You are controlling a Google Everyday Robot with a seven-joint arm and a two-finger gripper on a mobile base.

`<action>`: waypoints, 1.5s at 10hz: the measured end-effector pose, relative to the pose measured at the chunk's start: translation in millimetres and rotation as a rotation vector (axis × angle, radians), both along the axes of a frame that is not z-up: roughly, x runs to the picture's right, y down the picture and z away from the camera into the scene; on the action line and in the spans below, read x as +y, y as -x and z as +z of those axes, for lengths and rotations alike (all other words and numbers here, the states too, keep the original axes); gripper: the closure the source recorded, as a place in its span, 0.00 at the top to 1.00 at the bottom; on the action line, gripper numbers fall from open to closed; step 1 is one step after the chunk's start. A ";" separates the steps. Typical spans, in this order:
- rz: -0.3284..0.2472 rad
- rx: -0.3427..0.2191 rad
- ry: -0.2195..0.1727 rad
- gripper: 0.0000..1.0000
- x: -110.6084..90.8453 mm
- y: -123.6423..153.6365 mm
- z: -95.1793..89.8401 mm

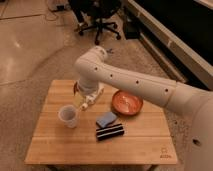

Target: Pick up the ceramic cup

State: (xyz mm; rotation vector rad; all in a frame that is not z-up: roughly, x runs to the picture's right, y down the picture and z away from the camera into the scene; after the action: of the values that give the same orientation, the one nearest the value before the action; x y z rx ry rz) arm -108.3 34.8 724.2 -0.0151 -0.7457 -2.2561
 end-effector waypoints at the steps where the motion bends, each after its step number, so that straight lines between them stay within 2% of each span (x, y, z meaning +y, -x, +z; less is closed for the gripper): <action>1: -0.004 0.008 -0.005 0.80 -2.0 8.4 13.8; 3: -0.018 0.012 0.005 0.80 -0.3 23.9 33.6; 6: -0.060 0.002 0.035 0.80 12.3 52.5 61.9; 8: -0.087 0.000 0.060 0.80 27.1 67.1 82.7; 11: -0.112 0.003 0.094 0.80 49.5 73.3 104.4; 12: -0.114 0.001 0.101 0.77 54.5 73.3 108.5; 15: -0.123 -0.016 0.126 0.48 66.9 75.4 113.6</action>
State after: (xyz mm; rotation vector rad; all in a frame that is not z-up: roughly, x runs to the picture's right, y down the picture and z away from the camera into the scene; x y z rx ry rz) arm -183.6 101.7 837.9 -0.1063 -0.9167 -2.3241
